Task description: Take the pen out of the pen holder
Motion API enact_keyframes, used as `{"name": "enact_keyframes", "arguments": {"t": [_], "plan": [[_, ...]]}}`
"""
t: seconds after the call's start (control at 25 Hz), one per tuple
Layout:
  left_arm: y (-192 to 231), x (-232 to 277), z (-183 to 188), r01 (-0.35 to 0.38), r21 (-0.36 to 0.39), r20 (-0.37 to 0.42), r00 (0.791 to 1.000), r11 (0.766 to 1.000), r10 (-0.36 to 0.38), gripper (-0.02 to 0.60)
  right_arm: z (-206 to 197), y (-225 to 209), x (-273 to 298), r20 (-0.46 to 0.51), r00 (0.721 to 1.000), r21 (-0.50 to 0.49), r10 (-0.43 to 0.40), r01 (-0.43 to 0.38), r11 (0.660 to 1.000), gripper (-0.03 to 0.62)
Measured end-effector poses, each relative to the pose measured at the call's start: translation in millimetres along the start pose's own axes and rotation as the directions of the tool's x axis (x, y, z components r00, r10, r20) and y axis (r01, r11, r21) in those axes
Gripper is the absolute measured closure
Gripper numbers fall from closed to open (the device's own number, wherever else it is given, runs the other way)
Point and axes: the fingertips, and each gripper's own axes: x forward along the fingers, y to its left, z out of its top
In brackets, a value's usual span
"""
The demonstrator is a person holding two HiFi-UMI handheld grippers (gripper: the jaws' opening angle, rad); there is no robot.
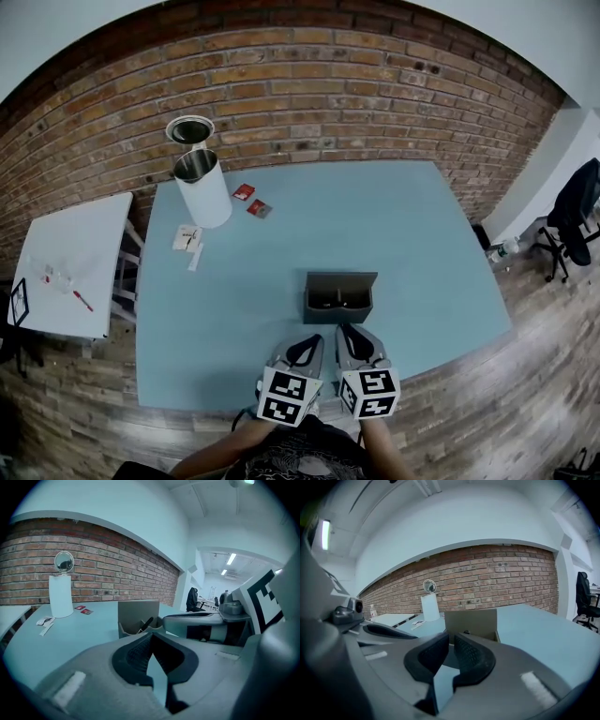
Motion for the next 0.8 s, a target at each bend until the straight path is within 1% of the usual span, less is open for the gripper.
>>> {"name": "enact_keyframes", "arguments": {"t": [0.2, 0.6, 0.8], "plan": [[6.2, 8.5, 1.7, -0.033, 0.001, -0.005, 0.999, 0.999, 0.033, 0.577, 3.0, -14.0, 14.9, 0.0, 1.0, 0.0, 0.016, -0.016, 1.0, 0.552], [9.0, 23.7, 4.4, -0.069, 0.0, -0.014, 0.998, 0.998, 0.069, 0.577, -0.1, -25.1, 38.7, -0.021, 0.998, -0.005, 0.061, -0.061, 0.998, 0.529], [14.3, 22.3, 3.1, -0.098, -0.004, -0.015, 0.995, 0.995, 0.098, 0.577, -1.7, -27.4, 51.8, -0.031, 0.996, 0.001, 0.078, -0.078, 0.997, 0.519]]}}
